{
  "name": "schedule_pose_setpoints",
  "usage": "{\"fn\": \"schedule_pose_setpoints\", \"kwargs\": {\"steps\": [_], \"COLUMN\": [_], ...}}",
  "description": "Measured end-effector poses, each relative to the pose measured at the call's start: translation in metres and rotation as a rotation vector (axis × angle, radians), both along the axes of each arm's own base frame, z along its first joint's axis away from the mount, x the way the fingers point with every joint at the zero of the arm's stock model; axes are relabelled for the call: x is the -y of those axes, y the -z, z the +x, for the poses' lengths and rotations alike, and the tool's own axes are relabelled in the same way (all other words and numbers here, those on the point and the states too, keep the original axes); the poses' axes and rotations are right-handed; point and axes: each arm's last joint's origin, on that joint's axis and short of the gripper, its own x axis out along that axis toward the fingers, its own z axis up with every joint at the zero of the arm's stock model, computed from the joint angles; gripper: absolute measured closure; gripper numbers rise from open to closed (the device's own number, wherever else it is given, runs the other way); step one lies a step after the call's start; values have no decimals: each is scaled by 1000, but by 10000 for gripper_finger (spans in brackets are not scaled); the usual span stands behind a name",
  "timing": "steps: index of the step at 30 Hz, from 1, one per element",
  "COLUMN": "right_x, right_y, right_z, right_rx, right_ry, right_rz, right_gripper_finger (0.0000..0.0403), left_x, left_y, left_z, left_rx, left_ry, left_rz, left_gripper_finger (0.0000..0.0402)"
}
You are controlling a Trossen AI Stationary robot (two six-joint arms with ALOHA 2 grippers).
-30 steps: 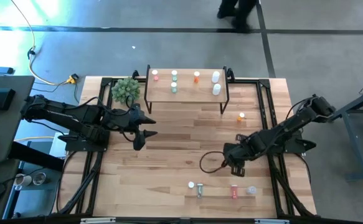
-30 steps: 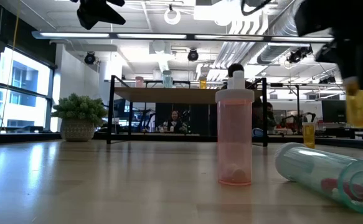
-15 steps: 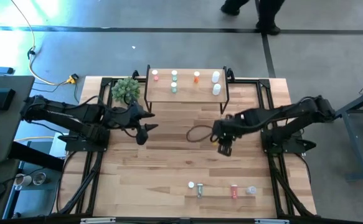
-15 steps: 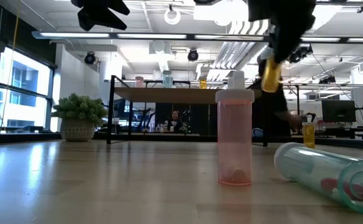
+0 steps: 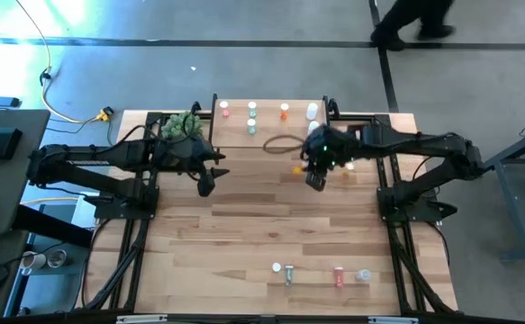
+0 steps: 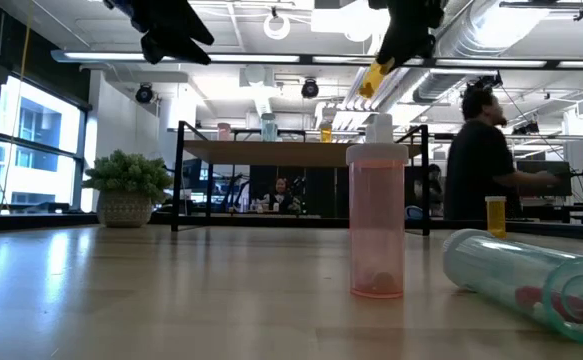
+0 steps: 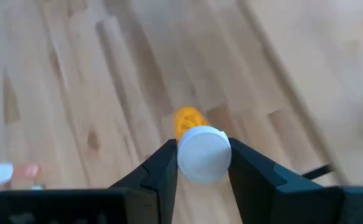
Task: Pick and place medicine bottles onto shelf by color
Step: Put the bottom orange pill bottle on the shelf aligned with the other orange pill bottle
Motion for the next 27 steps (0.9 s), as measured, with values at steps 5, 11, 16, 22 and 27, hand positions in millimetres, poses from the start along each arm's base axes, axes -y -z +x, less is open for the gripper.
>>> {"fn": "schedule_pose_setpoints", "kwargs": {"steps": [5,11,16,22,27], "right_x": [23,52,78,108,124], "right_y": [-15,-25,-32,-36,-32], "right_z": [1,17,33,49,61], "right_rx": [12,-65,-130,-188,-236], "right_ry": [48,62,59,66,47], "right_rz": [-26,-57,-79,-90,-92], "right_gripper_finger": [286,286,286,286,286], "left_x": [-17,-35,-46,-52,-55], "left_y": [0,1,3,4,4], "left_z": [-5,-12,-19,-23,-24], "left_rx": [-14,-34,-76,-102,-114], "left_ry": [-19,-41,-75,-98,-96], "left_rz": [20,35,57,66,87], "left_gripper_finger": [174,174,174,174,174]}}
